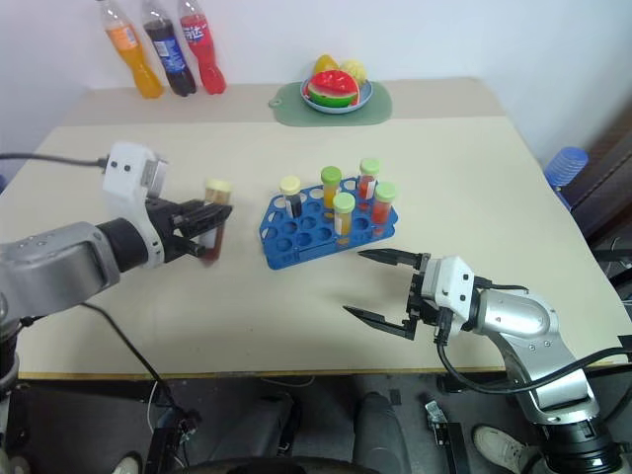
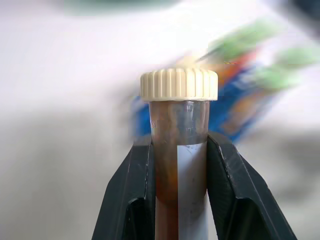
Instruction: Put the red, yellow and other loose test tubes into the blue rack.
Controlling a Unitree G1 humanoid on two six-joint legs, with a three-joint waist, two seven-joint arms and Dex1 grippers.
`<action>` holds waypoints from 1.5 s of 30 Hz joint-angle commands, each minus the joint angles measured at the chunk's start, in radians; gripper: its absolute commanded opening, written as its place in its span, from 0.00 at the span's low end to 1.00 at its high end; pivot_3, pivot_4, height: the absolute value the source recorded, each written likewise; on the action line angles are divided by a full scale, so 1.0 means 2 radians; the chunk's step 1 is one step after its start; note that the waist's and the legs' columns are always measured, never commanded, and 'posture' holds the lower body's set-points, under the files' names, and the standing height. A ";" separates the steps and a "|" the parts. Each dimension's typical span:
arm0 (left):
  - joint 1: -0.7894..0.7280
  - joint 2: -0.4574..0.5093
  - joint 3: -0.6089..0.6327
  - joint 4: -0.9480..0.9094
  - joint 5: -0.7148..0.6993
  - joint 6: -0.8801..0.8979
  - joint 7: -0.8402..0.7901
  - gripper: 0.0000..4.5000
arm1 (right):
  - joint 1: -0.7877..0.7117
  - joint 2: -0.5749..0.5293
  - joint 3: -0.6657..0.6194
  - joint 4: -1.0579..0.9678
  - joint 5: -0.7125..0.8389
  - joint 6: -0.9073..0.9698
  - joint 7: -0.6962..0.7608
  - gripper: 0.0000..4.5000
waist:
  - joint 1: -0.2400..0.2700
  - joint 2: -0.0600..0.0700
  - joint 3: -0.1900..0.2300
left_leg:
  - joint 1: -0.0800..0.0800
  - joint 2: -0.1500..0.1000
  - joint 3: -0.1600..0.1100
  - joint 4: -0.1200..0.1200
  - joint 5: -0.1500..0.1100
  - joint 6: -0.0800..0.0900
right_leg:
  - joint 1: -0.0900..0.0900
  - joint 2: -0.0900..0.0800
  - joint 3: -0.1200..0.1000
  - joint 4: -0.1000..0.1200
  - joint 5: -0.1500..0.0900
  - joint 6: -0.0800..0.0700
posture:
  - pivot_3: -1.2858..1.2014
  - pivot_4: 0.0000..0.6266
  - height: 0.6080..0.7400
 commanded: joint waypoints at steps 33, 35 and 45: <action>0.045 -0.343 -0.178 0.424 0.639 -0.610 -0.329 0.18 | 0.072 -0.033 -0.099 -0.064 0.025 0.041 -0.030 0.94 | 0.002 -0.001 0.000 | 0.001 0.001 0.001 0.002 -0.003 0.005 | 0.004 0.001 0.000 -0.006 0.003 0.003 | 0.52 0.24 1.00; 0.047 -0.350 -0.177 0.429 0.630 -0.614 -0.344 0.18 | 0.074 -0.033 -0.101 -0.066 0.026 0.041 -0.032 0.94 | 0.002 -0.001 0.000 | 0.001 0.001 0.001 0.002 -0.003 0.005 | 0.004 0.001 0.000 -0.006 0.003 0.003 | 0.52 0.24 1.00; 0.059 -0.364 -0.163 0.411 0.549 -0.585 -0.448 0.83 | 0.082 -0.029 -0.105 -0.074 0.022 0.039 -0.047 0.94 | 0.002 -0.001 0.000 | 0.001 0.001 0.001 0.002 -0.003 0.005 | 0.004 0.001 0.000 -0.006 0.003 0.003 | 0.52 0.24 1.00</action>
